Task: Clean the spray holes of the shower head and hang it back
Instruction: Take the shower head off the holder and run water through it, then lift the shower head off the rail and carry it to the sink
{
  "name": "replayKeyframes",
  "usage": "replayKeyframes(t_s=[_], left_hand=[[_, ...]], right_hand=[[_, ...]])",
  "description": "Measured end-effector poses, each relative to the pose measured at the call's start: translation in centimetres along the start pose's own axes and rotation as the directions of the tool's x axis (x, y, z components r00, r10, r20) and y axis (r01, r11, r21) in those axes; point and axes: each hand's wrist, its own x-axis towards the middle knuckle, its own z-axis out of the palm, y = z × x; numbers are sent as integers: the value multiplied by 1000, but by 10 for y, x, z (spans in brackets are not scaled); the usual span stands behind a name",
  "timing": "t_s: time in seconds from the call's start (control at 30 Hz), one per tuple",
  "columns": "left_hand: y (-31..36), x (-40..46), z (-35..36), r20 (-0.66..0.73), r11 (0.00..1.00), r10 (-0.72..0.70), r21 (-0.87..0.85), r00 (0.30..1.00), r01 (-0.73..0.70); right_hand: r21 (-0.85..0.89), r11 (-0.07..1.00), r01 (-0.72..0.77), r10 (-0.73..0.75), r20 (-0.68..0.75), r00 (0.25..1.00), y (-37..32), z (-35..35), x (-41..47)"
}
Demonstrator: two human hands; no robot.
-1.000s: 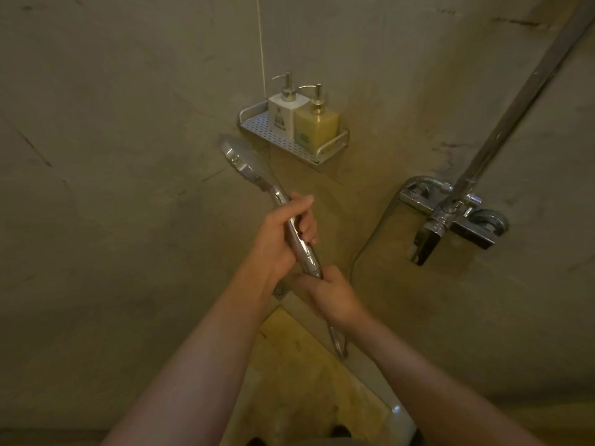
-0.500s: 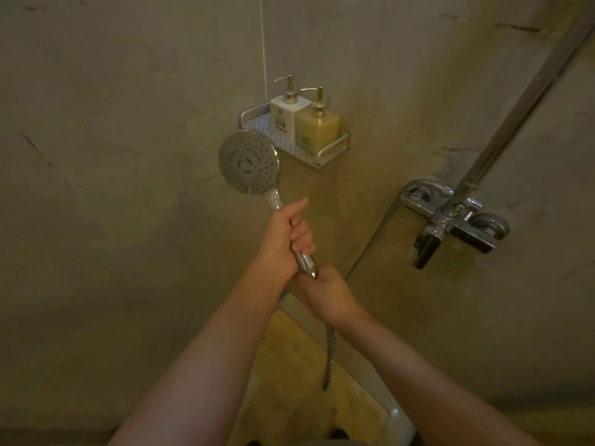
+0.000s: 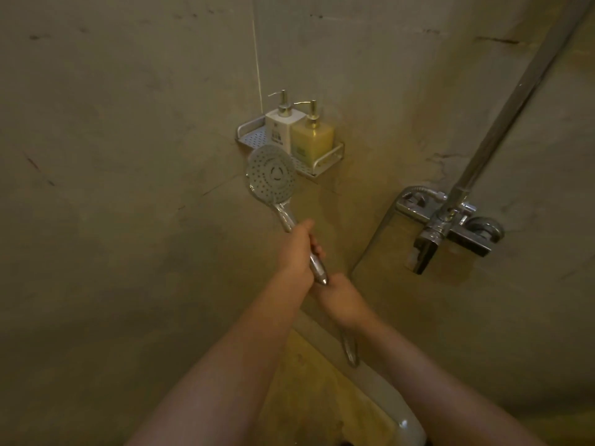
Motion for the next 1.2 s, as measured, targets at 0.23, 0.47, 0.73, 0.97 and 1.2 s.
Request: replayKeyframes(t_s=[0.23,0.47,0.73,0.97,1.2], left_hand=[[19,-13,-26,433,944,-72,-263,898,202],[20,-6,-31,824,909,36,-262,565,324],[38,7,-39,495,900,-69,-343,866,268],[47,-1,-41,391,969,5,-230,920,92],[51,-20,0,451,967,232,-7,862,-256]], right_hand=[[344,902,-262,66,488,870,-8,-12,-13],[368,828,-423,-5,759,651,-7,-15,-12],[359,874,-328,77,564,822,25,-12,-25],[252,965,-73,-11,317,948,19,-29,-31],[28,991,132,-133,6,991,-8,-83,-33]])
